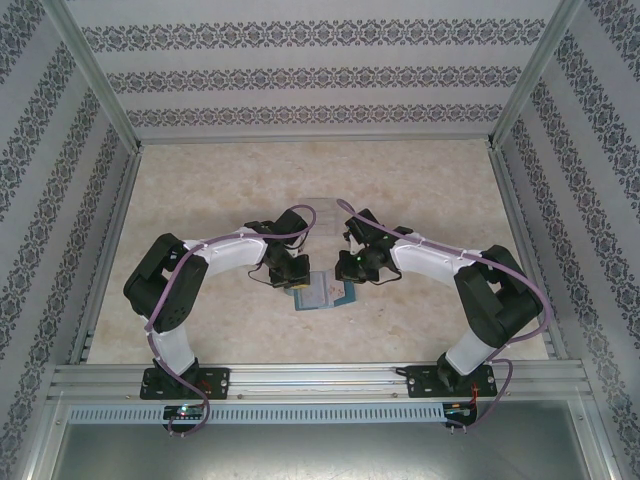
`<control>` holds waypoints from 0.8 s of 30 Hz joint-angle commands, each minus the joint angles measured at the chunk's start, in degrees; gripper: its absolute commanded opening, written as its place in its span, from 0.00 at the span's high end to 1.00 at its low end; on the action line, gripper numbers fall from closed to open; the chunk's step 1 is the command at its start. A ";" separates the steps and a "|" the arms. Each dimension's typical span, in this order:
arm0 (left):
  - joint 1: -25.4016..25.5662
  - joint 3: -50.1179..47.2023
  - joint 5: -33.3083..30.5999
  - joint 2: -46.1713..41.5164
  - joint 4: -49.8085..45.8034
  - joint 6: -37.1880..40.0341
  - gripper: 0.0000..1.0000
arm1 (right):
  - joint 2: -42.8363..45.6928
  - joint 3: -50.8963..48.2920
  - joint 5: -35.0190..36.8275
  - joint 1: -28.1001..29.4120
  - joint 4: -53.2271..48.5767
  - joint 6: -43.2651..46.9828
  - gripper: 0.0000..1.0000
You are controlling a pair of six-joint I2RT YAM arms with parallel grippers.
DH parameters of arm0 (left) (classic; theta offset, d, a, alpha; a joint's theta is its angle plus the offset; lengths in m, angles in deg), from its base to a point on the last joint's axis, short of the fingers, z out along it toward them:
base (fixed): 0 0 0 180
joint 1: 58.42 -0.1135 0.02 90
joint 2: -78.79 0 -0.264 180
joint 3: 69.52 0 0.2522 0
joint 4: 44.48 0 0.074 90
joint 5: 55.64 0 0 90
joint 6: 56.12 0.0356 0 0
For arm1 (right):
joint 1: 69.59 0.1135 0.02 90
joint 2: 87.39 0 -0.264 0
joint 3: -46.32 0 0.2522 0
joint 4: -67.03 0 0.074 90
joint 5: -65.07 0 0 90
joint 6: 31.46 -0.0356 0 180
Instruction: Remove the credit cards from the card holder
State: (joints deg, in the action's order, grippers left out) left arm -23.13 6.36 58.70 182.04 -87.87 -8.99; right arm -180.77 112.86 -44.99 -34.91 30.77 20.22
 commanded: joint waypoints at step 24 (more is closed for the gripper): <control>0.66 1.29 -2.76 -2.59 -3.73 1.47 0.86 | 4.00 2.82 1.44 2.28 -5.77 -2.66 0.92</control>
State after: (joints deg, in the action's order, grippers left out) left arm -23.04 6.43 58.48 181.47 -88.00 -8.55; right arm -179.09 113.47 -45.36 -32.94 27.67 16.89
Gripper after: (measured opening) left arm 0.136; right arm 0.082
